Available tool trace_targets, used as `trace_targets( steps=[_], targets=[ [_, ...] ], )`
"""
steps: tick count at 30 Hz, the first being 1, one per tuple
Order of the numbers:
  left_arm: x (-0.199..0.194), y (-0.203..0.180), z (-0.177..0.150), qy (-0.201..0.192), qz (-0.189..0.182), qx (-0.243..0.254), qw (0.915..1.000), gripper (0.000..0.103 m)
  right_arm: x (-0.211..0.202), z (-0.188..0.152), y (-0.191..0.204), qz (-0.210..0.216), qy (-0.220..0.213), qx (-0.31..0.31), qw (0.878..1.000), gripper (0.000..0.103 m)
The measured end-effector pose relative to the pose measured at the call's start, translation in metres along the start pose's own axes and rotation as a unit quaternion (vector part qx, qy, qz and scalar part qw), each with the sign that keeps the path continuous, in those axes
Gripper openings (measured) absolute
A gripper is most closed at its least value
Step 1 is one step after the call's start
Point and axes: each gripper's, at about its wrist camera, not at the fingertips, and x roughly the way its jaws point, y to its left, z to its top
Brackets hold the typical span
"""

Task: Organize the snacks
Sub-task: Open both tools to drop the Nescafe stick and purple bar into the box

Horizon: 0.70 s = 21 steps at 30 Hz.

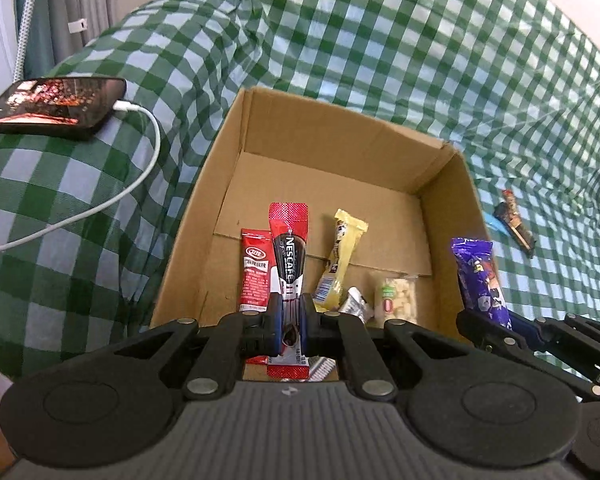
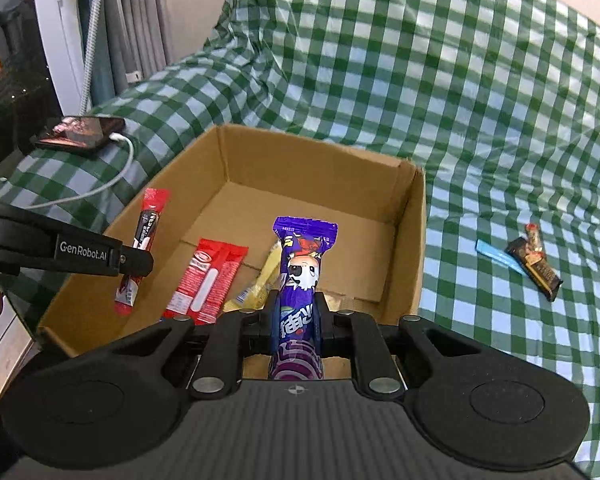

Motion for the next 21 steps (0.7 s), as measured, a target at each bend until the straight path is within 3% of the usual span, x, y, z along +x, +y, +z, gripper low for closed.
trace_targets(
  steps=[5,6,7,8,9,10,11,14,21],
  targets=[
    [0.021,-0.003,0.007,0.015,0.013,0.010,0.9998,0.012,0.017,0.002,-0.005,-0.001,0.009,0.005,1.000,0.017],
    [0.024,-0.003,0.009,0.016,0.019,0.012,0.9996,0.020,0.019,0.003,-0.005,0.000,0.009,0.006,1.000,0.017],
    [0.025,-0.002,0.012,0.015,0.021,0.013,0.9996,0.044,0.021,0.005,-0.006,-0.002,0.005,0.009,1.000,0.022],
    [0.024,-0.001,0.015,0.011,0.023,0.011,0.9996,0.061,0.022,0.009,-0.007,-0.006,0.000,0.010,1.000,0.036],
    [0.020,0.000,0.018,0.001,0.026,0.008,0.9996,0.094,0.023,0.013,-0.008,-0.011,-0.006,0.010,1.000,0.045],
    [0.014,0.002,0.020,-0.017,0.033,0.003,0.9993,0.102,0.023,0.017,-0.009,-0.016,-0.014,0.011,1.000,0.060],
    [0.006,0.003,0.019,-0.040,0.041,-0.001,0.9984,0.103,0.021,0.021,-0.010,-0.023,-0.022,0.013,0.999,0.071],
    [-0.009,0.002,0.017,-0.049,0.051,0.016,0.9974,0.103,0.012,0.026,-0.011,-0.040,-0.037,0.012,0.998,0.085],
    [-0.045,-0.002,-0.031,-0.017,0.042,0.029,0.9986,0.103,-0.026,-0.015,0.003,-0.021,0.006,0.027,0.999,0.093]
  ],
)
